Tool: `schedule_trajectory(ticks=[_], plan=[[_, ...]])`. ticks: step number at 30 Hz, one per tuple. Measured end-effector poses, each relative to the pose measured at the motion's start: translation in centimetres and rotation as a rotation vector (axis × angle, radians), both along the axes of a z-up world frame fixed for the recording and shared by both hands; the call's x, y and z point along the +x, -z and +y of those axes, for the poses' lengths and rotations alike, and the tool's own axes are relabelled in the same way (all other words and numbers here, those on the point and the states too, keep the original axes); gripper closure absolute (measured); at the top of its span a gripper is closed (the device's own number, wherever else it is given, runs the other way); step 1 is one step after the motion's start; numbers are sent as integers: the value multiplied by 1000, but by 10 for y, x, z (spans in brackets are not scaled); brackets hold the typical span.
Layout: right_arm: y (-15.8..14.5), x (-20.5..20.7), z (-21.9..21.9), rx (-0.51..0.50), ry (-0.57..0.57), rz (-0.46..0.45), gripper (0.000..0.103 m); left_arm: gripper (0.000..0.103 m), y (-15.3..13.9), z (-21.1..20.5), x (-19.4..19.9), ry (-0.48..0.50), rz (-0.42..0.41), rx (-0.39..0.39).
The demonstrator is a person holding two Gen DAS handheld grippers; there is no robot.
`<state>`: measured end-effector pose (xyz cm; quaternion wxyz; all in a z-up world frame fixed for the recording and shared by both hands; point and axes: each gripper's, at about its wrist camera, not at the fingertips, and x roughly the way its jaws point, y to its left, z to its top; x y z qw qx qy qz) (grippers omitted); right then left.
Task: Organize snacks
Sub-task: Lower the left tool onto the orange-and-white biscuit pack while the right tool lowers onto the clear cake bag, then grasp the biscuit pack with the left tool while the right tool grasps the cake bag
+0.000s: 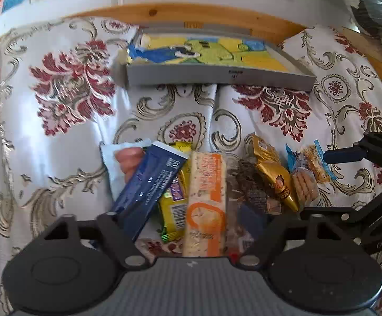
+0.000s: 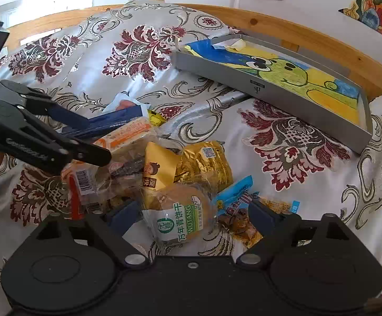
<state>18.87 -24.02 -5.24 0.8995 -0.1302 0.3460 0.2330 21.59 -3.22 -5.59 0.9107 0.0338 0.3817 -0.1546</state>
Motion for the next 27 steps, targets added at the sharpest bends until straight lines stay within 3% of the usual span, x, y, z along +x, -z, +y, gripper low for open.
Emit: schedule_trajectory(ticks=[4, 9, 13, 19, 20, 21, 27], plan=[[2, 0, 1, -7, -6, 3, 21, 44, 1, -2, 5, 16, 26, -5], [7, 3, 2, -9, -1, 29, 25, 55, 5, 1, 9, 1, 80, -22], [13, 8, 3, -4, 18, 60, 36, 63, 12, 0, 13, -8, 128, -22], [22, 10, 7, -16, 23, 77, 43, 64, 14, -7, 13, -14, 132, 8], [22, 10, 8, -21, 21, 69, 52, 65, 13, -7, 13, -16, 133, 9], [21, 9, 8, -17, 15, 68, 54, 65, 13, -7, 12, -18, 133, 9], [17, 7, 9, -24, 14, 47, 57, 67, 9, -10, 5, -38, 119, 29]])
